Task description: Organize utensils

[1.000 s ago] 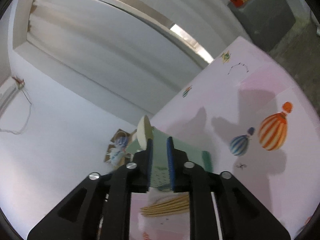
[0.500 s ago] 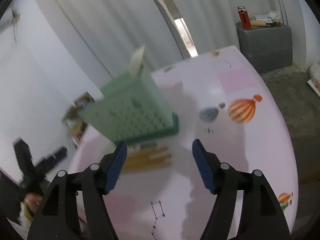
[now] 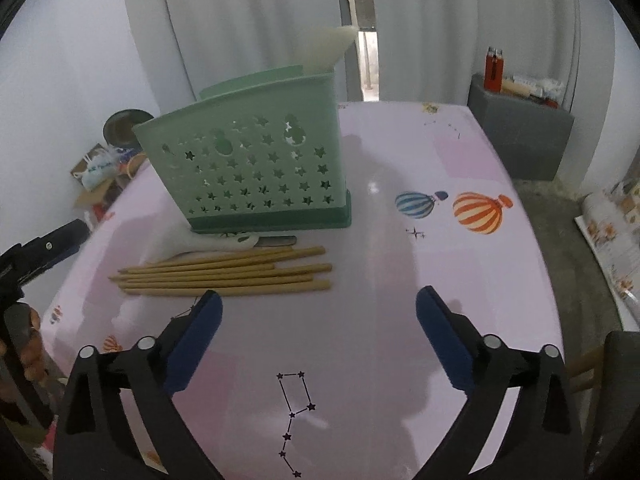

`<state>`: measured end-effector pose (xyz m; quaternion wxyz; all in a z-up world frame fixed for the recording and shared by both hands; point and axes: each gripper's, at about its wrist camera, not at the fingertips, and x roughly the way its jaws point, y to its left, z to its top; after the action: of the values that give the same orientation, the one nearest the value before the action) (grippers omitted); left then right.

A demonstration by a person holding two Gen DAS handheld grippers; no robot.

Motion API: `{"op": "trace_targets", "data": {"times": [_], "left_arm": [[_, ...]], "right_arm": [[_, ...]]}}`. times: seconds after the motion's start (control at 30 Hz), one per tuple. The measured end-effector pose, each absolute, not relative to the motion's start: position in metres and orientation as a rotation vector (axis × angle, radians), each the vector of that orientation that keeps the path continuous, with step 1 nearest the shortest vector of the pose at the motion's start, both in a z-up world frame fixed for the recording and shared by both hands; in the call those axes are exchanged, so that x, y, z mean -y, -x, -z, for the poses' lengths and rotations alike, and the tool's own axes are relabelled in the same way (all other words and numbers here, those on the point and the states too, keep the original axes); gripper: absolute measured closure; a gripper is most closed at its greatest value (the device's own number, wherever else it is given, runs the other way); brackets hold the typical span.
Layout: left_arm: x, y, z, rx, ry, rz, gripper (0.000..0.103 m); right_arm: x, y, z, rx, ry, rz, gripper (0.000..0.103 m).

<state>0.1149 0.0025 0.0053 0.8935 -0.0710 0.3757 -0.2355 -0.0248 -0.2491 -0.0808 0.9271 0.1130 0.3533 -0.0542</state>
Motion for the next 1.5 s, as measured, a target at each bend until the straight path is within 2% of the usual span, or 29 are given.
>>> {"op": "trace_targets", "data": {"times": [0.13,1.5], "left_arm": [[0.002,-0.114,-0.006,-0.783,0.12,0.473,0.009],[-0.005,-0.111,-0.007,-0.747,0.151,0.509,0.009]], "right_arm": [[0.242,0.026,0.078,-0.719,-0.191,0.132,0.007],[0.221,0.026,0.072,-0.673,-0.05,0.207,0.007]]}}
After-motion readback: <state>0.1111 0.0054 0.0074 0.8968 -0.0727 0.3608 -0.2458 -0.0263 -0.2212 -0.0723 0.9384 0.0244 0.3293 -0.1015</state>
